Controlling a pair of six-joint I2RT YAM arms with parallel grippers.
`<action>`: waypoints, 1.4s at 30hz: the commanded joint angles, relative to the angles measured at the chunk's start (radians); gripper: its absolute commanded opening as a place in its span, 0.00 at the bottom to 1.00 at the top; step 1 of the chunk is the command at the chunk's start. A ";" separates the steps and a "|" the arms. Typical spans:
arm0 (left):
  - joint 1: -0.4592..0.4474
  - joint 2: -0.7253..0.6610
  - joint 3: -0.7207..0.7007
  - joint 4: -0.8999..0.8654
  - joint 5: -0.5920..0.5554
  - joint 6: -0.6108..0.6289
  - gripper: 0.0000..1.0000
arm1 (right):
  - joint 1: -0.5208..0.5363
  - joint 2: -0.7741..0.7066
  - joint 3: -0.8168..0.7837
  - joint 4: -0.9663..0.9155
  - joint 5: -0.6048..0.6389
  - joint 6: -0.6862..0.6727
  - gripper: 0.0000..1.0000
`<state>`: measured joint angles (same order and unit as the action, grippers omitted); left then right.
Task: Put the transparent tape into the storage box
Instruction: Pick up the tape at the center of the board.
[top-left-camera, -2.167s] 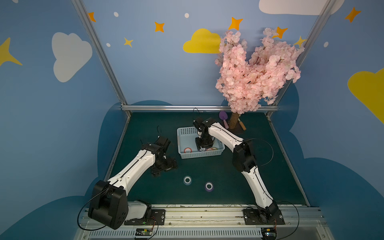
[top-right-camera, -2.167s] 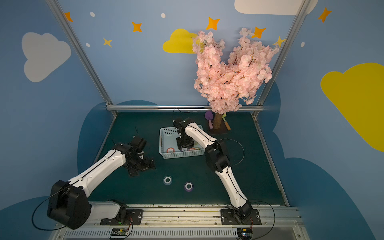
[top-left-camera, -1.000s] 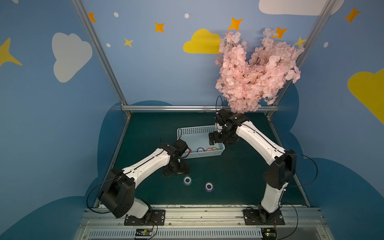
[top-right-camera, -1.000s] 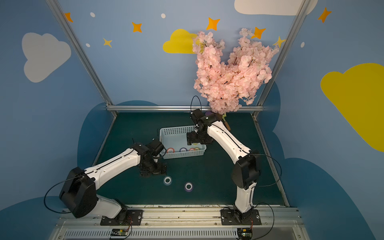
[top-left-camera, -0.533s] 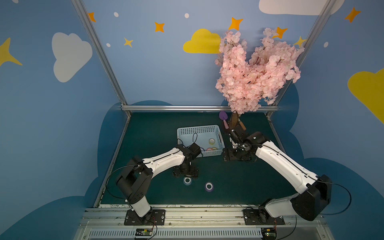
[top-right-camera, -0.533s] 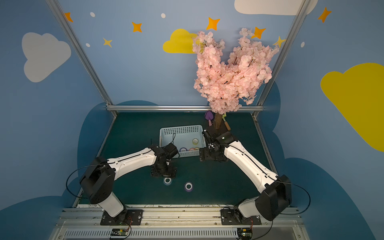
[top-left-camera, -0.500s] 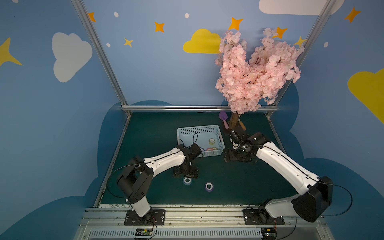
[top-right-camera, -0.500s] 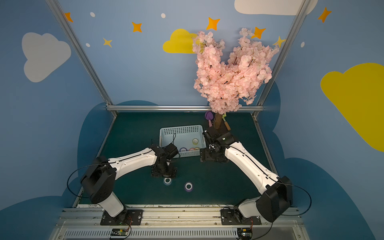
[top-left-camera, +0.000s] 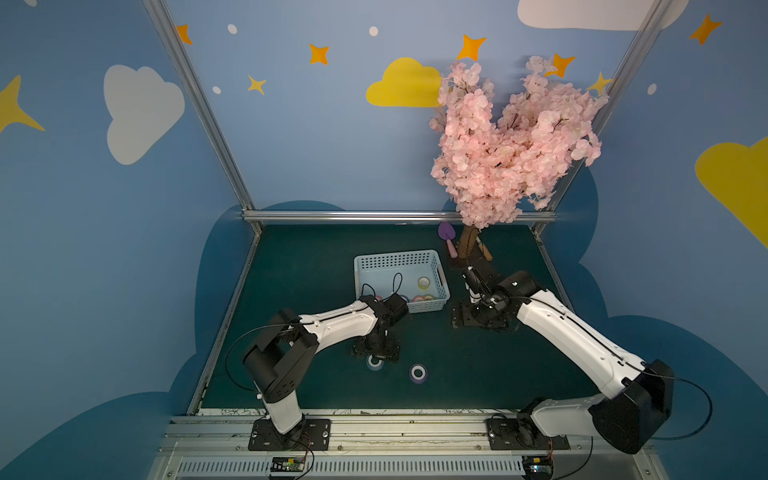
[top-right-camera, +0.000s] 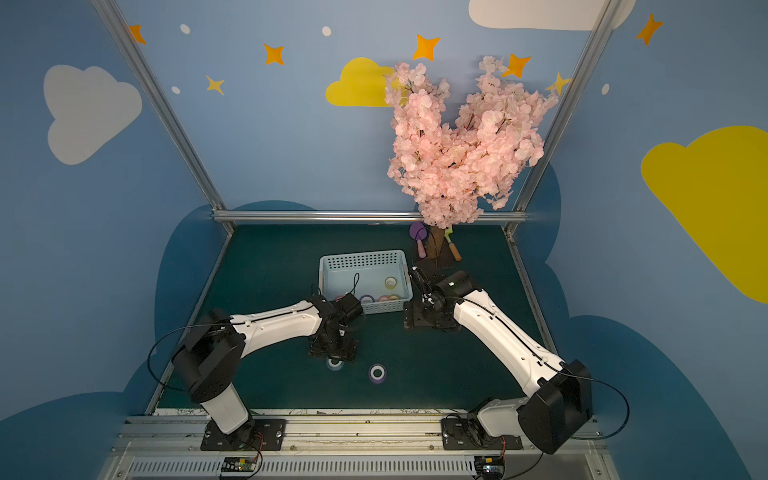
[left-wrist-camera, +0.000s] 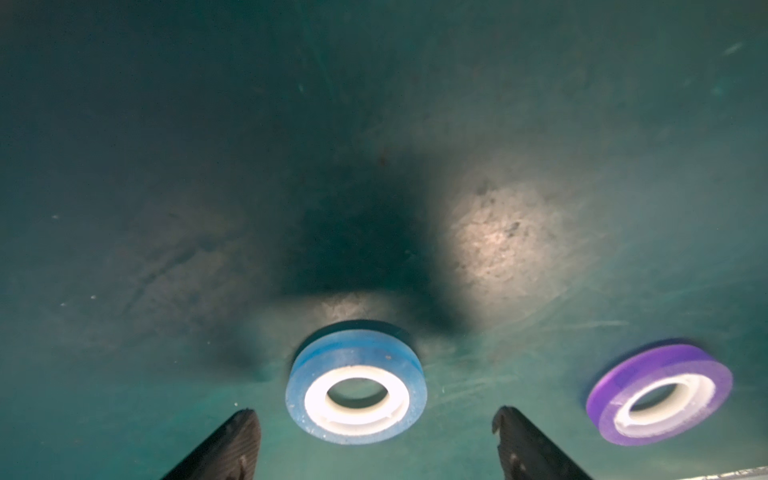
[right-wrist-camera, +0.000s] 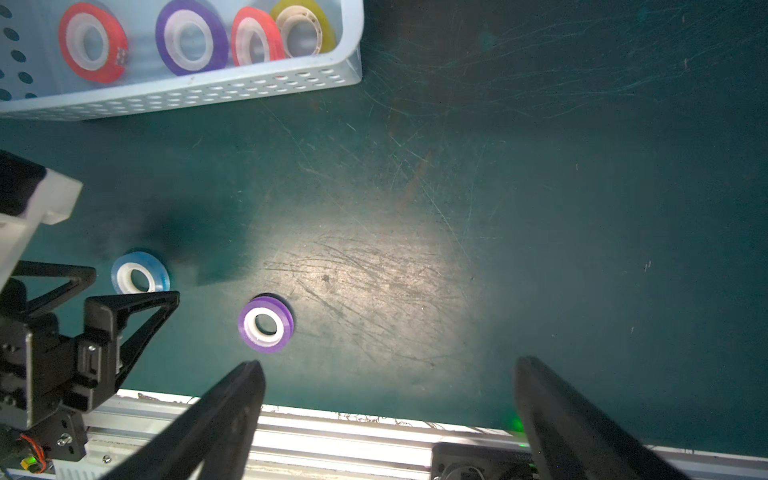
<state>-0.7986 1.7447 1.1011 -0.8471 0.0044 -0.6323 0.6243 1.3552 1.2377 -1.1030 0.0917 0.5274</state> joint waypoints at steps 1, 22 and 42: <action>-0.002 0.024 -0.010 0.014 -0.006 0.000 0.91 | 0.002 -0.009 -0.006 -0.006 0.012 0.010 0.98; -0.004 0.054 -0.073 0.040 0.003 -0.011 0.77 | 0.001 0.002 -0.012 -0.008 0.004 0.013 0.98; -0.004 0.043 -0.095 0.043 -0.003 -0.018 0.50 | 0.002 0.017 0.000 -0.006 -0.004 0.010 0.98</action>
<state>-0.7994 1.7592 1.0512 -0.7956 -0.0116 -0.6411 0.6243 1.3640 1.2339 -1.1030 0.0872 0.5274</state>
